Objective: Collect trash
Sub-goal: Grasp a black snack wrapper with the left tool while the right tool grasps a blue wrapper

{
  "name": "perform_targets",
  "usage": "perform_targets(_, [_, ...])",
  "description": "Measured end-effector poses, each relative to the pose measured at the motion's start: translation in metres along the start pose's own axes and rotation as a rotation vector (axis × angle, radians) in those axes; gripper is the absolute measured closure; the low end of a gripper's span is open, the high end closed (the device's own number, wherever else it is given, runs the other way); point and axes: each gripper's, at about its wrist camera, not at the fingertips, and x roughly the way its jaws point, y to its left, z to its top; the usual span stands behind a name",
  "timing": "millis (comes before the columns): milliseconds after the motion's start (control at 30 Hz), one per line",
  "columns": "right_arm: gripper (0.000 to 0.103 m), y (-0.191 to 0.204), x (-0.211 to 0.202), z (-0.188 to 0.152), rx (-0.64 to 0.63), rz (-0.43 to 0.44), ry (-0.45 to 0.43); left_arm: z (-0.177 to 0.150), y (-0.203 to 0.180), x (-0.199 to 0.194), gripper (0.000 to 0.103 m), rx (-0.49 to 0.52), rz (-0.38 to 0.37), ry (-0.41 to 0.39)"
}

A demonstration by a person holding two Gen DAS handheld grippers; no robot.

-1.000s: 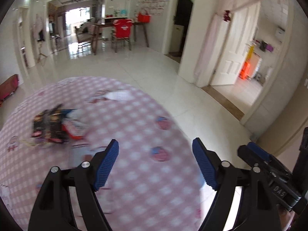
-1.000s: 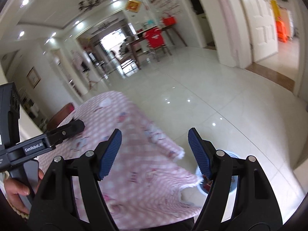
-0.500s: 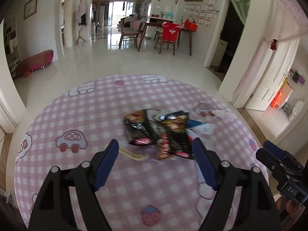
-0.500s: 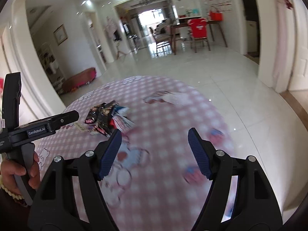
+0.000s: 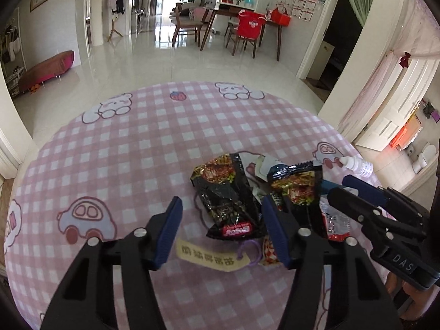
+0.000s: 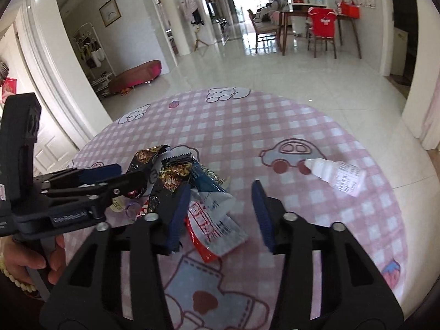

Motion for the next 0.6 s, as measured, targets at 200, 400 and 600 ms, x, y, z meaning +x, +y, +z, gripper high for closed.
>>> perform_targets(200, [0.090, 0.005, 0.005, 0.004, -0.013, 0.028, 0.003, 0.001, -0.006, 0.010, 0.061, 0.027, -0.016, 0.009])
perform_targets(400, [0.097, 0.005, 0.000, 0.001, -0.010, 0.012, -0.012, -0.001, -0.006, 0.002, 0.082, 0.018, -0.015, -0.023])
perform_targets(600, [0.098, -0.002, -0.022, -0.003, 0.017, -0.004, -0.053, -0.003, -0.005, -0.033, 0.083, -0.006, -0.014, -0.104])
